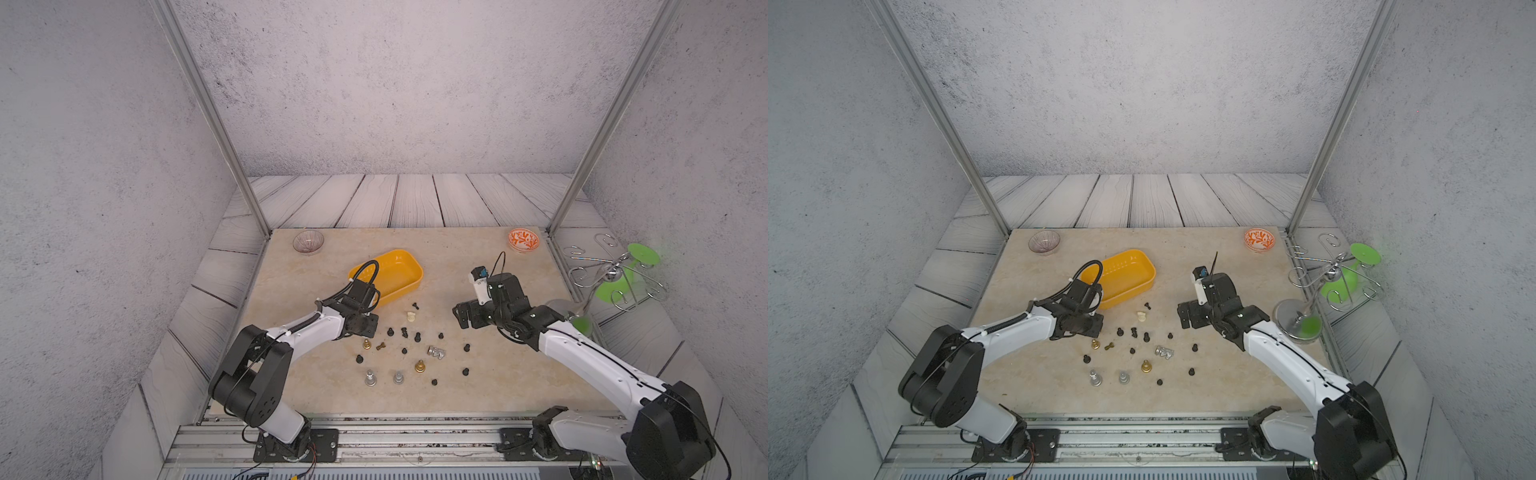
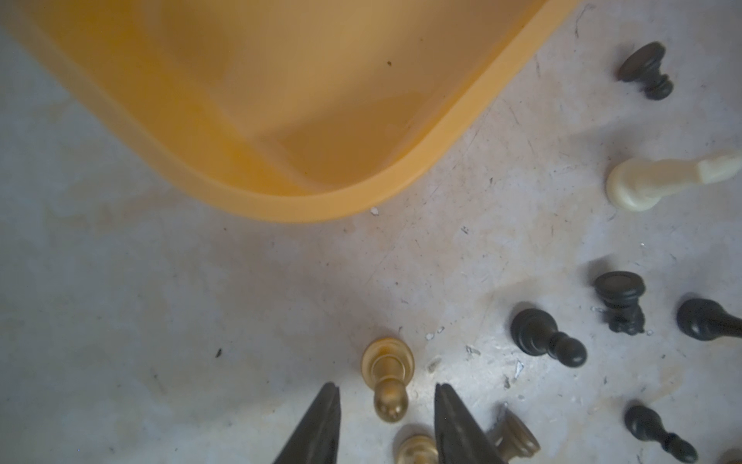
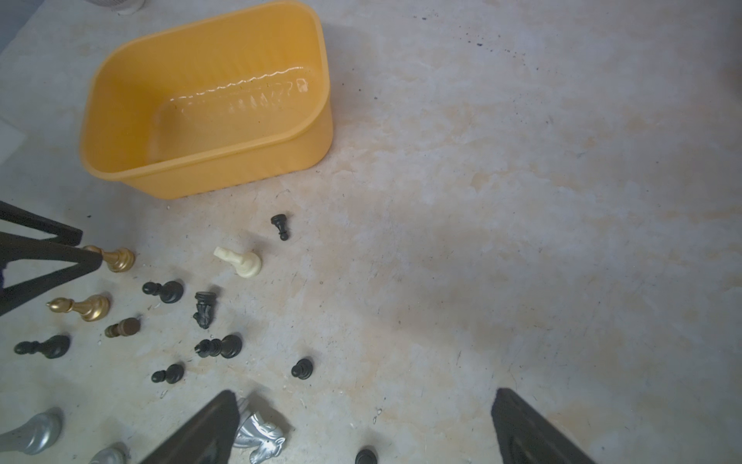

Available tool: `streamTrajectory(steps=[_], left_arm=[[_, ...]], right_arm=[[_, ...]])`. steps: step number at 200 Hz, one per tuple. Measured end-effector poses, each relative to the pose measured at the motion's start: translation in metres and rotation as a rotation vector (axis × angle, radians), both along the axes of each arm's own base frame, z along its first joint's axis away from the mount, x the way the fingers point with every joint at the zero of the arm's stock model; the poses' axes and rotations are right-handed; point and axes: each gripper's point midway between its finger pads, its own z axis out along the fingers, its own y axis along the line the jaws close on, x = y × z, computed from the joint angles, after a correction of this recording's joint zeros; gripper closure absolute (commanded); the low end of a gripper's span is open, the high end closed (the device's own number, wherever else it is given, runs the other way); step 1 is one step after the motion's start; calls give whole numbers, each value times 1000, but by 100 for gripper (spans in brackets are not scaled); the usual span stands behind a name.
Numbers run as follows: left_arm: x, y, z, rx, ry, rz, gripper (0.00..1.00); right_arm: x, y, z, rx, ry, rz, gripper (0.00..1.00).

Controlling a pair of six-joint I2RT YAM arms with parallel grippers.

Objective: Put the chess pieces into the storage box
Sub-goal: Pick up the chess piece at the center of the board.

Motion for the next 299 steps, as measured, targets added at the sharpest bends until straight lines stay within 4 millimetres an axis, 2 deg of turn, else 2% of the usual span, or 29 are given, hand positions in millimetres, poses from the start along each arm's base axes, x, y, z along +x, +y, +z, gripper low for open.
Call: streamTrajectory(steps=[61, 111, 156, 181, 224, 253, 299], left_arm=[[4, -4, -4, 20, 6, -27, 74], [4, -4, -5, 27, 8, -33, 75], [4, -3, -10, 36, 17, -34, 83], [4, -3, -10, 38, 16, -34, 91], [3, -3, -7, 41, 22, -37, 93], [6, -5, 12, 24, -10, -47, 93], [24, -16, 71, -35, -130, -64, 94]], right_arm=[[0, 0, -6, -3, 29, -12, 1], [-4, -2, -10, -13, 55, -16, 1], [-5, -4, -12, -21, 62, -22, 1], [-6, -5, -12, -21, 64, -25, 1], [-6, -5, -13, -22, 70, -32, 1], [-5, -8, -13, -28, 66, -46, 1], [-5, -9, -13, -32, 66, -54, 1]])
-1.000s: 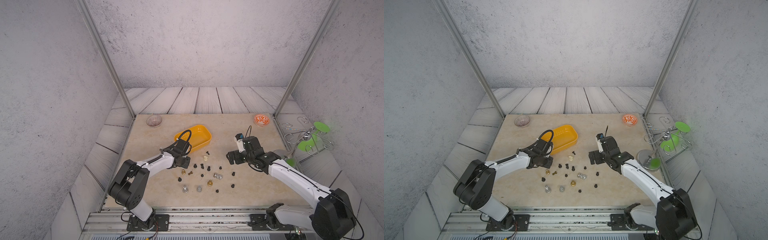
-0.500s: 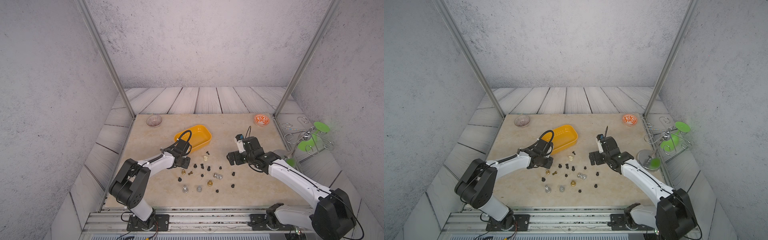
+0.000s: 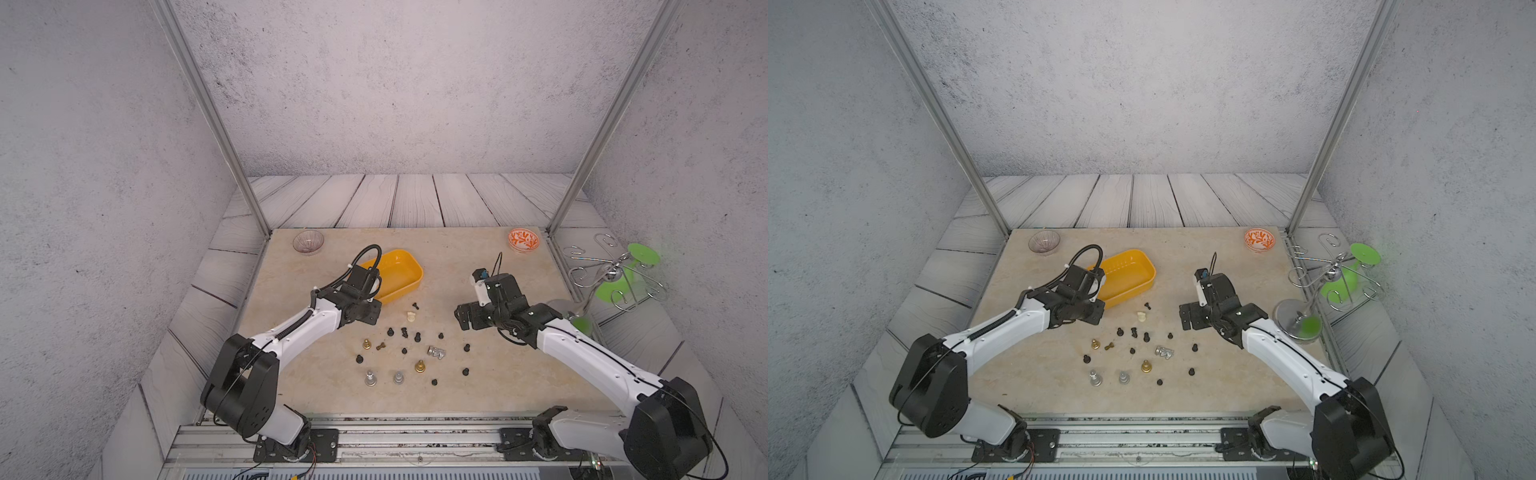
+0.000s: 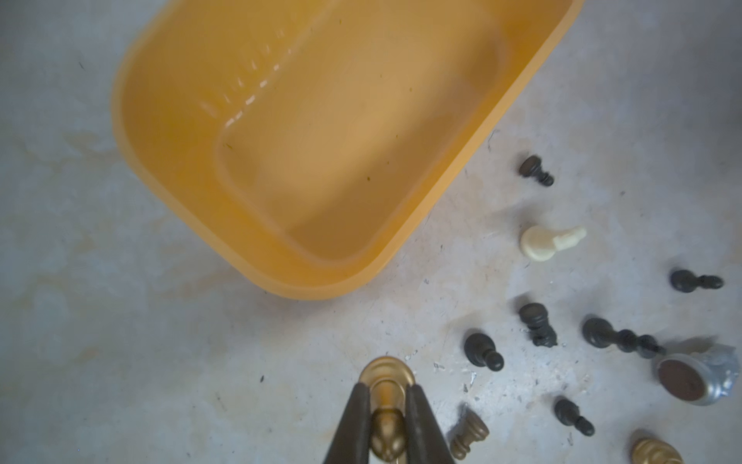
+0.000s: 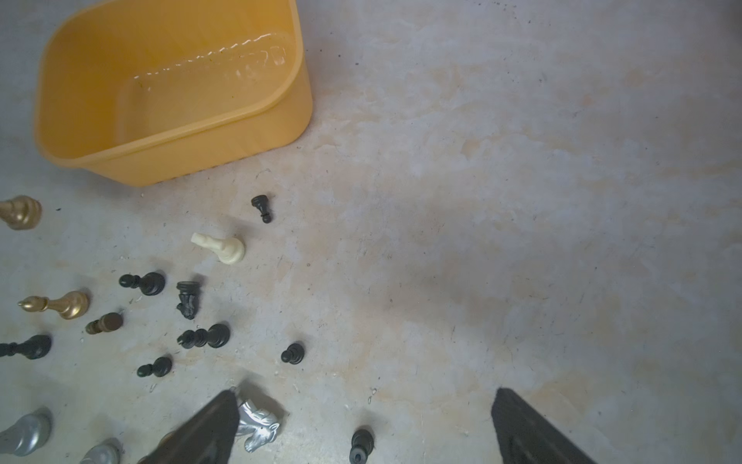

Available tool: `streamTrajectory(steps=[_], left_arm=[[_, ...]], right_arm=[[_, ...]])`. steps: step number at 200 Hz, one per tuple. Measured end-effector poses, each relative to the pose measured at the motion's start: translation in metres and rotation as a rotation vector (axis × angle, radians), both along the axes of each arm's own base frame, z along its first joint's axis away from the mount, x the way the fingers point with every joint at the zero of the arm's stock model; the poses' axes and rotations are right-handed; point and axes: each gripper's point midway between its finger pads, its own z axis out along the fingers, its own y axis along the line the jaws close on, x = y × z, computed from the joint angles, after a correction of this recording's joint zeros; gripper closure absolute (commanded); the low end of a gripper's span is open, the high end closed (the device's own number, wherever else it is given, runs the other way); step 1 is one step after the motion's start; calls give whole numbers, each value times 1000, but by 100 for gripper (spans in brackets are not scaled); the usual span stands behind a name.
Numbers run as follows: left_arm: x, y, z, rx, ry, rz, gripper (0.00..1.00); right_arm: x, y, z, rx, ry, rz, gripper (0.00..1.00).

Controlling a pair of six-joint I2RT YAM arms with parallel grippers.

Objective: Put the chess pieces into the storage box
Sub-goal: Pick up the chess piece at the center of the board, then place the chess piece in the storage box.

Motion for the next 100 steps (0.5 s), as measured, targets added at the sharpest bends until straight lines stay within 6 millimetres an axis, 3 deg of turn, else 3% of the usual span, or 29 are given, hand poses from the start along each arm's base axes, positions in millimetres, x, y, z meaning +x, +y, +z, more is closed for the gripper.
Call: streamTrajectory(steps=[47, 68, 100], left_arm=[[22, -8, 38, -1, -110, -30, 94], [45, -15, 52, 5, -152, -40, 94], [80, -14, 39, 24, -137, -12, 94]], right_arm=[[0, -2, 0, -3, 0, -11, 1], [0, -3, 2, 4, -5, -23, 1], [0, -3, 5, 19, -13, -33, 1]])
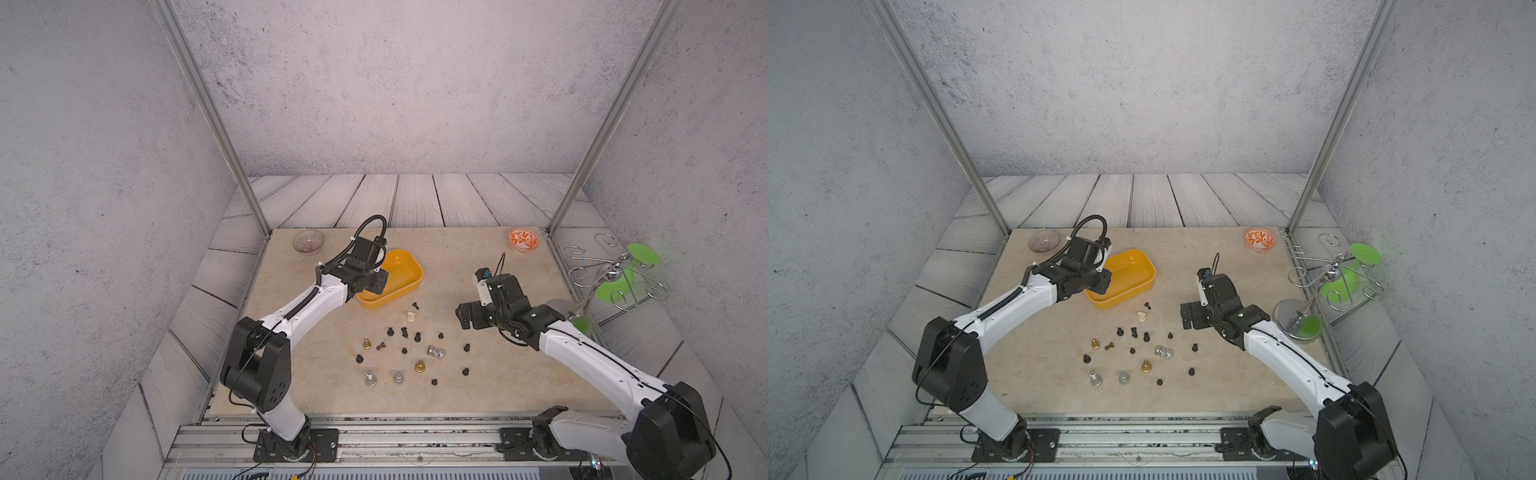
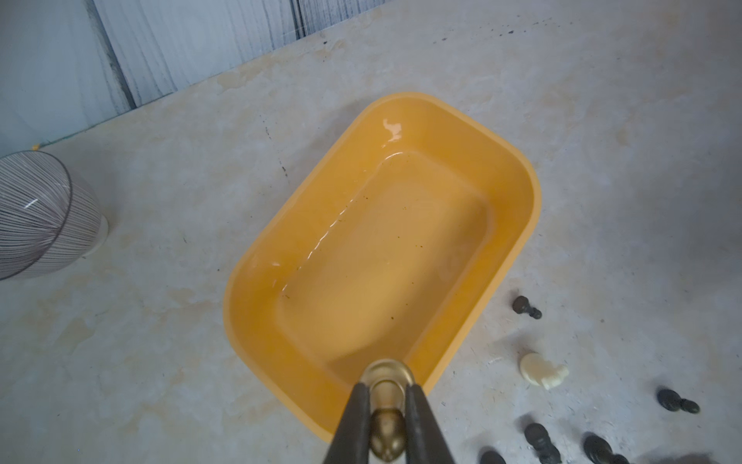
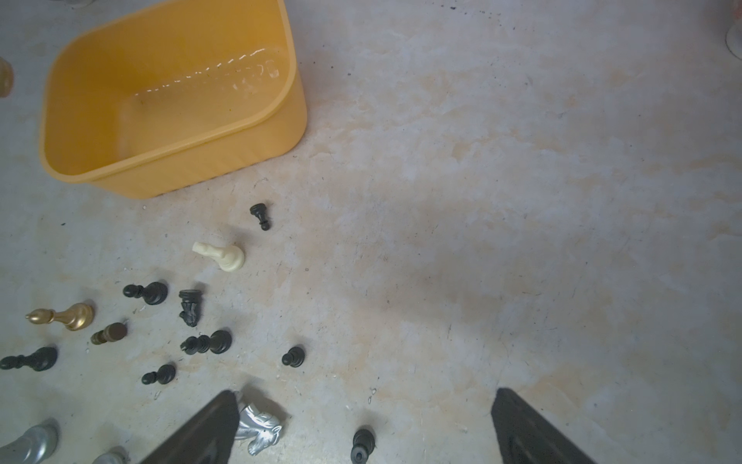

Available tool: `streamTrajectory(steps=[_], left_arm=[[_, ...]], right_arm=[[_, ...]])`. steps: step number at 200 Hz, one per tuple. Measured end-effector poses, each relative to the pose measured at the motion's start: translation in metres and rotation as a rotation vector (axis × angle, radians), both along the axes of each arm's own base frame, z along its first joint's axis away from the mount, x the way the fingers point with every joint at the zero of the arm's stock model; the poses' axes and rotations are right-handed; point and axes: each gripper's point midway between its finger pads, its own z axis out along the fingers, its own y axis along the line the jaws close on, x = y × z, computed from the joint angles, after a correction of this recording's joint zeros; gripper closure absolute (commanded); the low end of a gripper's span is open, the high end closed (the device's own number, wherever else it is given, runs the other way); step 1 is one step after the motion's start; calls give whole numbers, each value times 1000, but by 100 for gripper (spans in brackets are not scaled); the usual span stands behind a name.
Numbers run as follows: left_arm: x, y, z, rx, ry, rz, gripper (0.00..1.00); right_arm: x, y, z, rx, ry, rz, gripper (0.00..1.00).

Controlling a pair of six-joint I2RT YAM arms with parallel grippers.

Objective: Put the chess pieces into the storage box
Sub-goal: Place the chess piece in the storage box.

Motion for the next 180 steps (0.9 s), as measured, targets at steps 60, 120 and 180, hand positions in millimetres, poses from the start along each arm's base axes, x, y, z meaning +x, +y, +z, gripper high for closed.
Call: streamTrajectory(steps=[60, 120, 180], left_arm=[[18, 10, -46, 45, 99, 28, 94], [19, 8, -65, 41, 158, 21, 92], [15, 10, -78, 43, 209, 33, 82]], right_arm=[[0, 0, 0, 3, 1, -2, 1], [-1, 2, 0, 10, 5, 6, 1], [-1, 2, -1, 10, 9, 7, 1]])
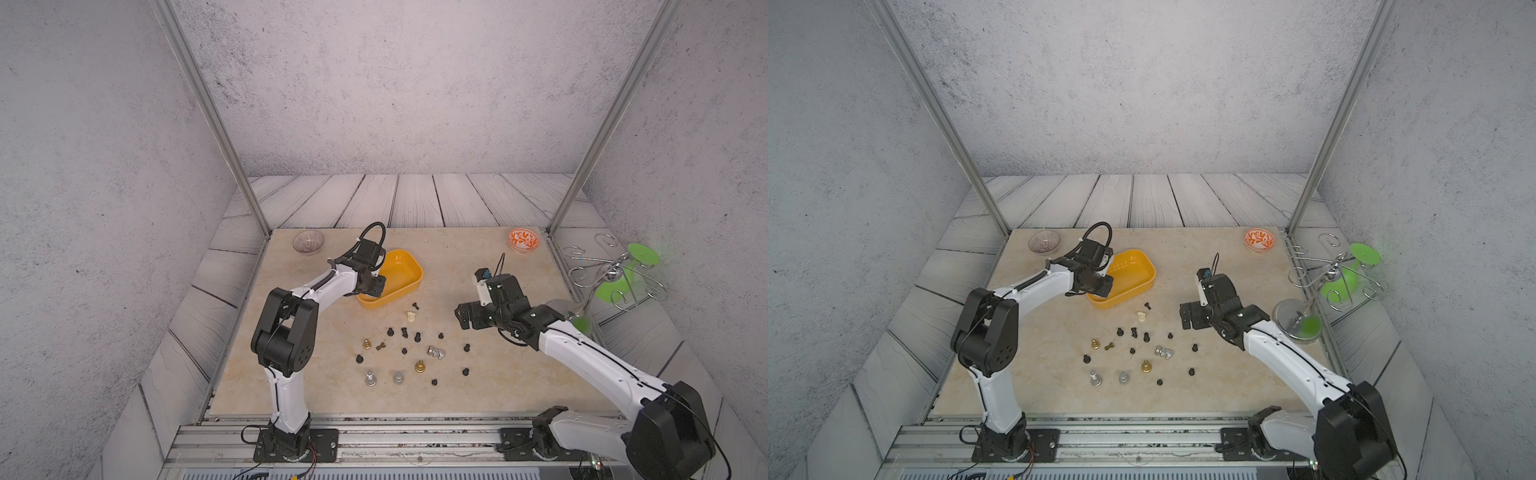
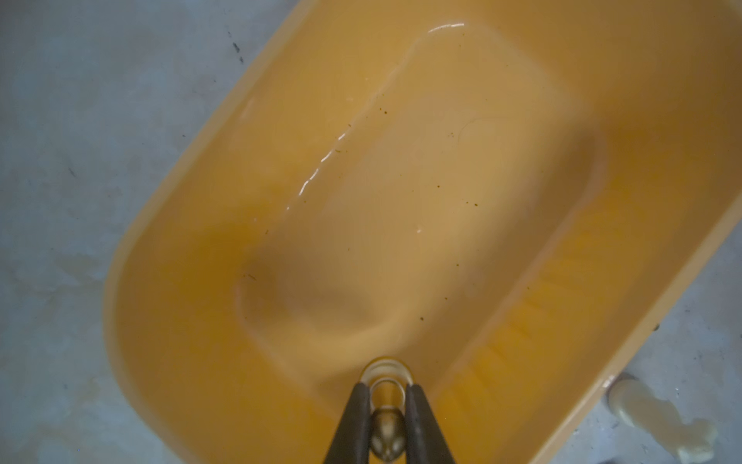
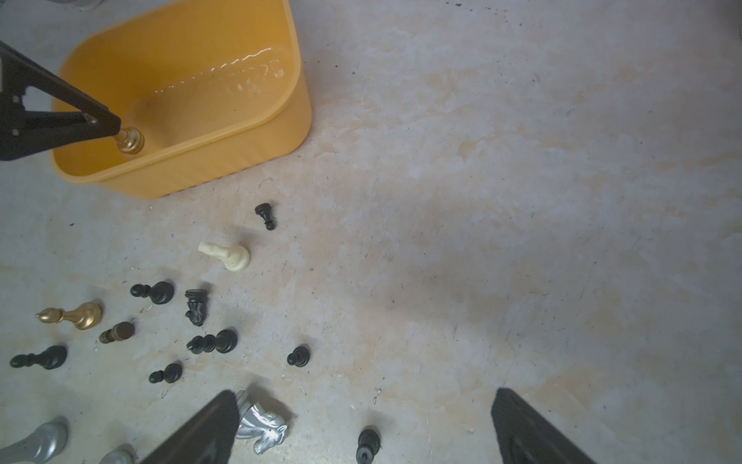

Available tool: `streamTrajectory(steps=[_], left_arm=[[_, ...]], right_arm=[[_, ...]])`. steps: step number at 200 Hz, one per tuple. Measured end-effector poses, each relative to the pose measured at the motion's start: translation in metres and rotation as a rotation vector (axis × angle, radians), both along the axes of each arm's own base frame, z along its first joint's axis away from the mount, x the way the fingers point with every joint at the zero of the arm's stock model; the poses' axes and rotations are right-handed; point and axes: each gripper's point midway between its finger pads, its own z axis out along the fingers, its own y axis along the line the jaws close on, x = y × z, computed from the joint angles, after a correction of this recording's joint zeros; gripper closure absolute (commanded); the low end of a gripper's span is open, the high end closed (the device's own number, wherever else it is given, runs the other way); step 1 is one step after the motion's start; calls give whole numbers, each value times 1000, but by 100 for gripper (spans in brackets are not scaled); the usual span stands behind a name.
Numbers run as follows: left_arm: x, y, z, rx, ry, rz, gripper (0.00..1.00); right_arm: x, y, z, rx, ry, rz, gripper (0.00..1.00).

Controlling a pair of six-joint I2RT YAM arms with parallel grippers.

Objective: Put the chess pieces into the storage box
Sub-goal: Place the chess piece in the storage box.

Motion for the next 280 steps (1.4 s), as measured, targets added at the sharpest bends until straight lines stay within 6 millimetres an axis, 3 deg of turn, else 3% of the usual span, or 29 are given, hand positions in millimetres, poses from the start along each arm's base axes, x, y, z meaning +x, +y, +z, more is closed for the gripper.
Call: streamTrajectory(steps=[124, 158, 215, 280], left_arm=[[1, 2, 1, -5, 2, 12, 75], [2, 6, 14, -24, -21, 20, 75], [-10, 12, 58, -89, -96, 26, 75], [-44, 43, 62, -113, -97, 86, 75]], right_arm=[[-2, 2, -7, -5, 31, 9, 1], [1, 8, -8, -9, 42, 24, 1], [12, 39, -2, -22, 49, 113, 1], [16, 82, -19, -78, 94, 238, 5]])
